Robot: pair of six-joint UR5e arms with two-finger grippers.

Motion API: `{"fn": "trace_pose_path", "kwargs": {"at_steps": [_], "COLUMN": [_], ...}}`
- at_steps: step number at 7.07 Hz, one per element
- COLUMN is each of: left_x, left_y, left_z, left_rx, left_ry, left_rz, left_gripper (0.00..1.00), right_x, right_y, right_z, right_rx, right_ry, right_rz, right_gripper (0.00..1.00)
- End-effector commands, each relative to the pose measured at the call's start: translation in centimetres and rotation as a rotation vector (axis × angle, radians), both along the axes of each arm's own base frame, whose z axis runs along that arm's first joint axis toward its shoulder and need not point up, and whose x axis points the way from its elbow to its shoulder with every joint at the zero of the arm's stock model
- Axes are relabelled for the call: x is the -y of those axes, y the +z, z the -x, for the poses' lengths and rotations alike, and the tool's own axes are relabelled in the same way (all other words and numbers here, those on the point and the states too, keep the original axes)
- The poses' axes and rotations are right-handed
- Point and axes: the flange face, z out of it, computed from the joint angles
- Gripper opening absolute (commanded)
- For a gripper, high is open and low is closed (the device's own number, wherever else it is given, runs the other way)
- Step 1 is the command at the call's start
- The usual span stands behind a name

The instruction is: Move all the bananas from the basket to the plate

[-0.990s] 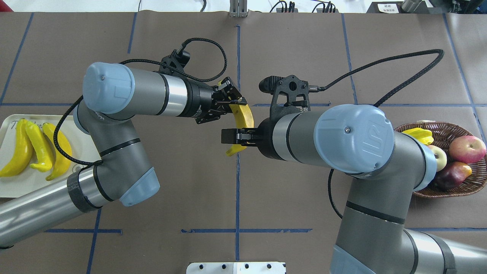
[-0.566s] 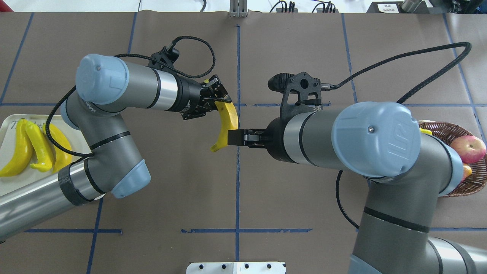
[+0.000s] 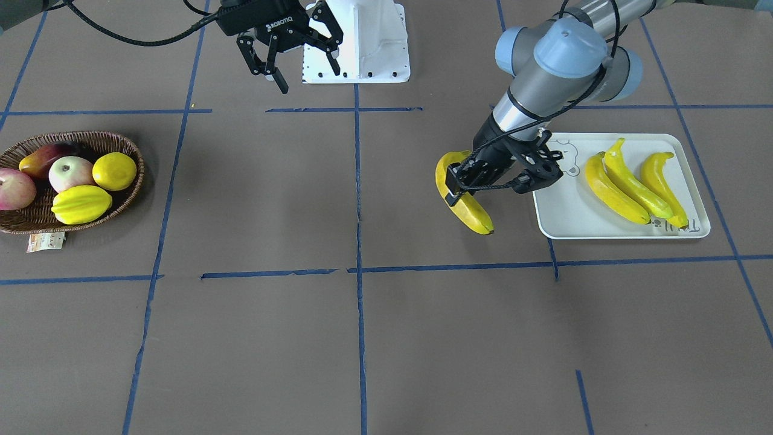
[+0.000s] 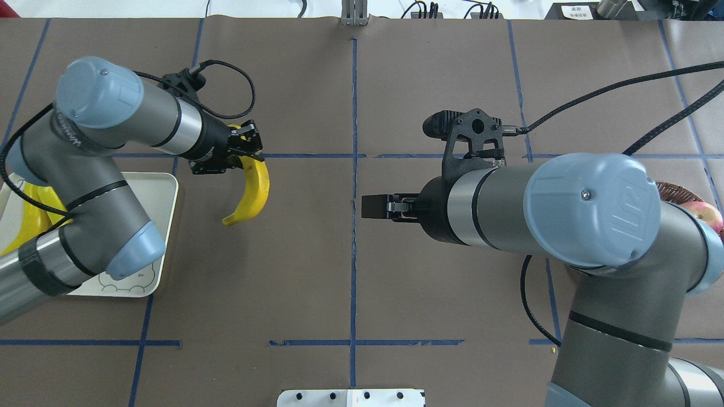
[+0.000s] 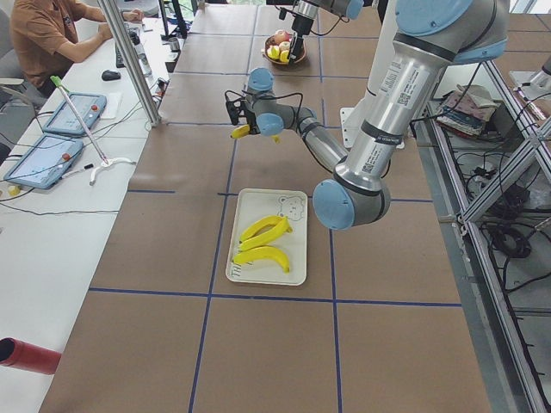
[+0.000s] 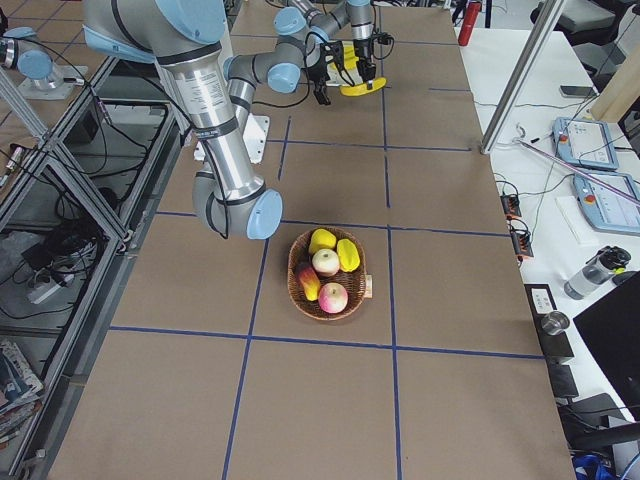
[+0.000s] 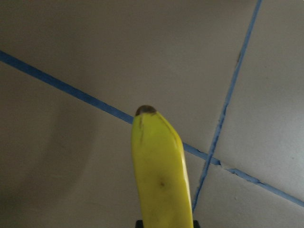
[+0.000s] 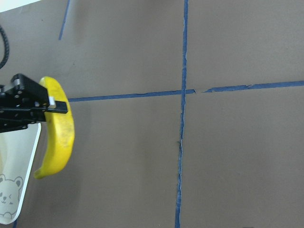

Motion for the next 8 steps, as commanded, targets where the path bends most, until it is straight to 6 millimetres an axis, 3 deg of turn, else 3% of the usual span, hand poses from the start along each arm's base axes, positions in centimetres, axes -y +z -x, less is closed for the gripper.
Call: {"fn": "trace_pose_path", "kwargs": {"at_steps": [1,2,3,6,7,8], "left_x": [-2.5,-3.0,-3.5,-3.2,-3.1,-3.1], "left_y": [8.1,11.7,13.6,17.0,17.3,17.2], "left_z": [6.4,7.2,7.5,7.2,7.2,7.3], "left_rx": [0.164,0.219,0.239,0.288,0.294,0.297], "left_ry": [0.062,0.088,0.099,0.102,0.102,0.093], "left_rz": [-0.048,-0.046,-0.032,0.013,0.018,0.013], "left_gripper": [0.00,0.00,0.00,0.00,0.35,0.99], "right_x": [0.1,0.2,0.2,0.2,0.2,0.3], "right_y": [0.7,0.9,1.2,1.3,1.3,1.4], "right_z": [-0.4,-0.3,-0.2,-0.3,-0.3,-0.3], "right_rx": [-0.011,-0.015,-0.021,-0.022,-0.022,-0.024], "right_ry": [0.006,0.006,0.006,0.008,0.008,0.010], "right_rz": [0.005,0.007,0.009,0.009,0.009,0.010], "right_gripper": [1.00,1.00,1.00,1.00,1.00,1.00]}}
